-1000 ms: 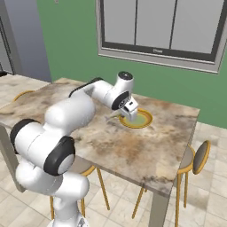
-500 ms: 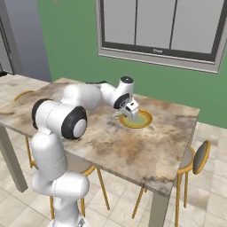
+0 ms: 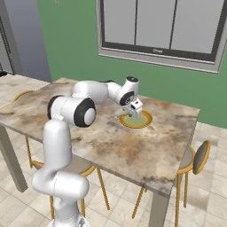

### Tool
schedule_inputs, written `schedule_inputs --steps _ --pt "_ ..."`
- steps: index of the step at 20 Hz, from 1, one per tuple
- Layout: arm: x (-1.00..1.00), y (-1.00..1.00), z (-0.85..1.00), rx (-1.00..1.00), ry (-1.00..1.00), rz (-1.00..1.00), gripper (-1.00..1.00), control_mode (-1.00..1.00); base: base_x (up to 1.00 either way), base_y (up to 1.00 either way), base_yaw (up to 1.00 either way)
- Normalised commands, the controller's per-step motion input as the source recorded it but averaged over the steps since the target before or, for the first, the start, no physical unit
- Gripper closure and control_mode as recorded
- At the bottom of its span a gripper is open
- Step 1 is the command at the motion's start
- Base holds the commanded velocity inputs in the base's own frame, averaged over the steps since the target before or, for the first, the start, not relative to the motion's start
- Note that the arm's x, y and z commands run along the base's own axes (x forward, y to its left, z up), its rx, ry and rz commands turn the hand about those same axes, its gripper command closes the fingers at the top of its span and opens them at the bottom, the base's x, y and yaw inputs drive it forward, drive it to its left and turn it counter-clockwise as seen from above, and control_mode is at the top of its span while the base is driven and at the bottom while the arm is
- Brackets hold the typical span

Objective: Take the fish from the fridge and place it on the digital scale on the counter by the fridge. Wait a few seconds for a reading, then move it to the plate on the dining counter.

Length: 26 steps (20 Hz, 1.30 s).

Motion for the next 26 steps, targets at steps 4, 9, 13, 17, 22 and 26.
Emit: schedule_inputs --steps 4,9,13,17,22,26 --pt "0.5 -0.38 -0.19 0.0 0.12 0.0 1.0 -1.0 0.0 0.0 0.0" --pt "0.24 -0.38 -0.34 0.0 0.1 0.0 1.0 -1.0 0.0 0.0 0.0" --pt "0.15 -0.21 -0.43 0.0 0.04 0.0 1.0 -1.0 0.0 0.0 0.0" --pt "0.08 -0.05 -0.41 0.0 0.02 0.0 1.0 -1.0 0.0 0.0 0.0" --pt "0.01 0.03 -0.37 0.0 0.02 0.0 1.0 -1.0 0.0 0.0 0.0" --pt "-0.1 0.39 -0.34 0.0 0.03 0.0 -1.0 -1.0 0.0 0.0 0.0"
